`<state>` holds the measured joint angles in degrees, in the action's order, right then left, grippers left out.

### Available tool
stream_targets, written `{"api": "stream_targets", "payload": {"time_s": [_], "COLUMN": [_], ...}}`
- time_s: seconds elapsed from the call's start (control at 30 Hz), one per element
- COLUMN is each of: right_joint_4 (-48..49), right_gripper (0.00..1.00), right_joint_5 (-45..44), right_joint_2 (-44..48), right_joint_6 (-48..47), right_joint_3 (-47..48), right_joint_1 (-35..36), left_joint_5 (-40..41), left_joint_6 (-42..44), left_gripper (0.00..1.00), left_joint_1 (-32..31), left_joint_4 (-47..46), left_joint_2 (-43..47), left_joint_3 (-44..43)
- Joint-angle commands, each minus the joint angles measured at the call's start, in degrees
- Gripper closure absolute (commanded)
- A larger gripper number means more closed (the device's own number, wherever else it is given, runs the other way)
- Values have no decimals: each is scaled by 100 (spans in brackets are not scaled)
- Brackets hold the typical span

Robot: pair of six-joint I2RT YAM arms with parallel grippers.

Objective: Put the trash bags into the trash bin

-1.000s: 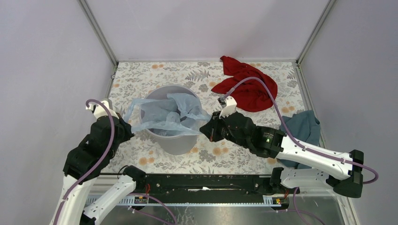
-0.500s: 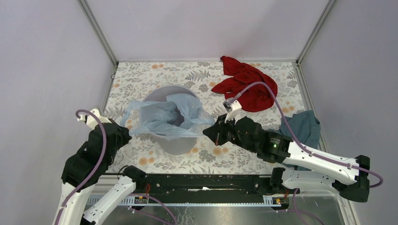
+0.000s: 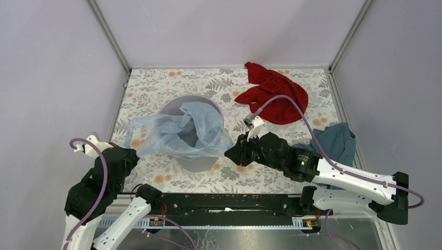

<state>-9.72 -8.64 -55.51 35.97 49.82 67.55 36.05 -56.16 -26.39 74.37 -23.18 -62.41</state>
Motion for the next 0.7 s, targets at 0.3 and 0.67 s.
{"api": "stream_targets", "payload": {"time_s": [0.3,0.67], "right_joint_4": [927,-1603], "right_gripper": [100,18], "right_joint_5": [-1733,-648], "right_joint_2": [-321,-169], "right_joint_6": [-1101,-2187], "right_joint_3": [-284,1126], "right_joint_1": [-5,-5], "left_joint_5": [-384,-835], "left_joint_6": [481,434], "left_gripper": [90,35], "left_joint_1": [20,21], "left_joint_4": [-1574,-939], "left_joint_2": [-1002,-1053], "left_joint_3": [866,350]}}
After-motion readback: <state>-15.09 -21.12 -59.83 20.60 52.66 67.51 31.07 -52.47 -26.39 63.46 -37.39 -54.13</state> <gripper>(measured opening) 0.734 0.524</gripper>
